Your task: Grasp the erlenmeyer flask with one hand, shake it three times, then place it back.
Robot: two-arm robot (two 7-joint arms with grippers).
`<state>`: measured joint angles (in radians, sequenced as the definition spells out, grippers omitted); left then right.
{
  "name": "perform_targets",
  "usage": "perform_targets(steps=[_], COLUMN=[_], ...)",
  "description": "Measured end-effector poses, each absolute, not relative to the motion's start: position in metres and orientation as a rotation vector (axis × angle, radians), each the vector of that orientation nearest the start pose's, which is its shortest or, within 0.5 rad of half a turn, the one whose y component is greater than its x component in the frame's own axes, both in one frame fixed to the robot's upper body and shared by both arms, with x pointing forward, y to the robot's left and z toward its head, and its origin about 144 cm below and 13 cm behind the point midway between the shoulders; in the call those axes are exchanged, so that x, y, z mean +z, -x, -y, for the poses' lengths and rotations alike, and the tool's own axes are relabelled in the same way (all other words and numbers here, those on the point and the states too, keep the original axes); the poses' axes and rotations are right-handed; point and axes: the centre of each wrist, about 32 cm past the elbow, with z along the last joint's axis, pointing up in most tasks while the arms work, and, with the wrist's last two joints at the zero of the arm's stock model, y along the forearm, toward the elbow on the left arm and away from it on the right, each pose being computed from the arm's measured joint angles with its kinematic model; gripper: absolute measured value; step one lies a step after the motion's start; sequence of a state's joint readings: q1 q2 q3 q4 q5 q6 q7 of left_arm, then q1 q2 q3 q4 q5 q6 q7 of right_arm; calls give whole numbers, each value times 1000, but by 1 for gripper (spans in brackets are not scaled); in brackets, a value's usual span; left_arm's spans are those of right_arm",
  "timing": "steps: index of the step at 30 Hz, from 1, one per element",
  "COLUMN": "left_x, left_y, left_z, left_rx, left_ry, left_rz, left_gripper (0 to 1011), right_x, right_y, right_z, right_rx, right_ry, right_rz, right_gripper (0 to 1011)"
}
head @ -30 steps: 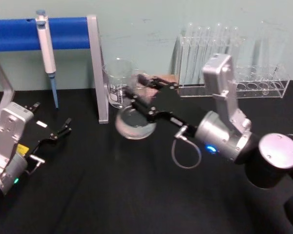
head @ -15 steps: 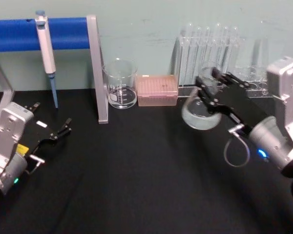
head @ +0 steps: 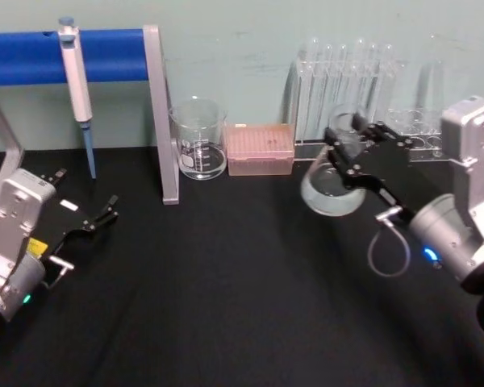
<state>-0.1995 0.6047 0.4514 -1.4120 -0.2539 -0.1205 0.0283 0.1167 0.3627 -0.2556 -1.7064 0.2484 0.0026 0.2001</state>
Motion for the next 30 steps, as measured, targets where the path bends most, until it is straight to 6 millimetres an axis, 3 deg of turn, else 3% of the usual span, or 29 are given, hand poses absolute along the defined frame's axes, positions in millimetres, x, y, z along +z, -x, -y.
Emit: perform_targets(steps=[17,30], left_x=[1140,1140], left_y=[-489,-489], left_z=[-310,-310], left_rx=[1248,1248], left_ry=[-304,-305], left_rz=[285,285], left_gripper=[1001,1001], right_x=[1212,1213], right_y=[-511,-514], right_z=[186,173], right_rx=[-687,-608], right_ry=[-15,-21], right_rz=[195,196], right_gripper=[449,449])
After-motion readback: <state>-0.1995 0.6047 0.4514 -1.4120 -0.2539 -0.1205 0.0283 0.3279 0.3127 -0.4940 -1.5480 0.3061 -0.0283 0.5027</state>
